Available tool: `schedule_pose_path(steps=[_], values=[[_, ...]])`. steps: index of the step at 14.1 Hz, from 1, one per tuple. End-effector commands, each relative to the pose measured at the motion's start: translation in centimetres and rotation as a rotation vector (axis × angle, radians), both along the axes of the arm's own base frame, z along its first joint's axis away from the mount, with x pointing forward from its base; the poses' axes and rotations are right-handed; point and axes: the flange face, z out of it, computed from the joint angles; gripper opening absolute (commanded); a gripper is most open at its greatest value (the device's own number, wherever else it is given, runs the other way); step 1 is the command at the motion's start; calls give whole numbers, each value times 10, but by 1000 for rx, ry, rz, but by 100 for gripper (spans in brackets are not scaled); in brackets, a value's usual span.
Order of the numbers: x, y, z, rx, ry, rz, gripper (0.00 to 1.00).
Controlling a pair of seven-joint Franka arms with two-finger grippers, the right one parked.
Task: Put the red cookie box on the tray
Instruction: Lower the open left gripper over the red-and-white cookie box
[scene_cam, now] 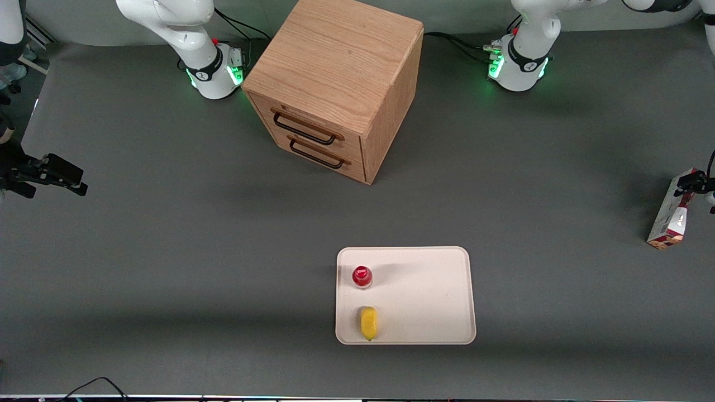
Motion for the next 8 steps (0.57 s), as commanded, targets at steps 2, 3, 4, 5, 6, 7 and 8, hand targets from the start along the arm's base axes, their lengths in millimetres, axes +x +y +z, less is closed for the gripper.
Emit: schedule_pose_path(steps=[2, 3, 4, 5, 6, 7, 8], values=[[-10, -2, -22, 19, -30, -1, 100], [-10, -1, -27, 14, -32, -1, 100], [-11, 0, -32, 15, -43, 4, 99], [-12, -1, -38, 15, -49, 8, 79], [-12, -1, -41, 11, -52, 4, 54], [-10, -3, -41, 12, -53, -2, 31], [-10, -3, -40, 13, -53, -4, 16]])
